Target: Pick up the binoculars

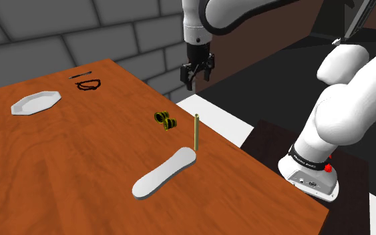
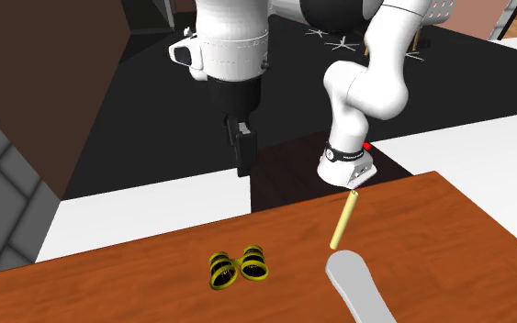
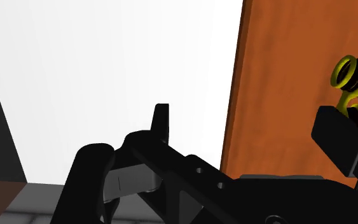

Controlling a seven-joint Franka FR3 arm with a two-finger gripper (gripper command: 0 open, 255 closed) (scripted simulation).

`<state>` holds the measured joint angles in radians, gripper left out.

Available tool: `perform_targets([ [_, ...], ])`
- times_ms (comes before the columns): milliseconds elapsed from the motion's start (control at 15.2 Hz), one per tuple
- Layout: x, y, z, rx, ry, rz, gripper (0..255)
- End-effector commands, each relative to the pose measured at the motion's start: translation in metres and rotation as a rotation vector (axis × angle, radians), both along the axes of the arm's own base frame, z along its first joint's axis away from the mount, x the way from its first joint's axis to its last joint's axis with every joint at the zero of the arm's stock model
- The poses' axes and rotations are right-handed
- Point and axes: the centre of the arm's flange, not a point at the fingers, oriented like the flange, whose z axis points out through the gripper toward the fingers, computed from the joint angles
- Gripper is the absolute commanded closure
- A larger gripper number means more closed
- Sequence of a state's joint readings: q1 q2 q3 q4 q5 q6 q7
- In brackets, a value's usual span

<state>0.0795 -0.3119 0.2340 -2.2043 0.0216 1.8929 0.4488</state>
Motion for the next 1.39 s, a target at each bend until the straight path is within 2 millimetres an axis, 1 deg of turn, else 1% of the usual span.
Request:
perform_targets([
  [0,0.016,0.022,-0.011,0.003,0.008,-0.003,0],
  [660,0.084,0.122,-0.069,0.01,0.05,-0.011,0],
  [726,0.085,0.124,-0.07,0.01,0.051,-0.012,0],
  [1122,0.085,0.124,-0.101,0.01,0.051,-0.012,0],
  [1188,0.085,0.124,-0.11,0.01,0.051,-0.012,0],
  [1320,0.085,0.124,-0.11,0.01,0.051,-0.012,0],
])
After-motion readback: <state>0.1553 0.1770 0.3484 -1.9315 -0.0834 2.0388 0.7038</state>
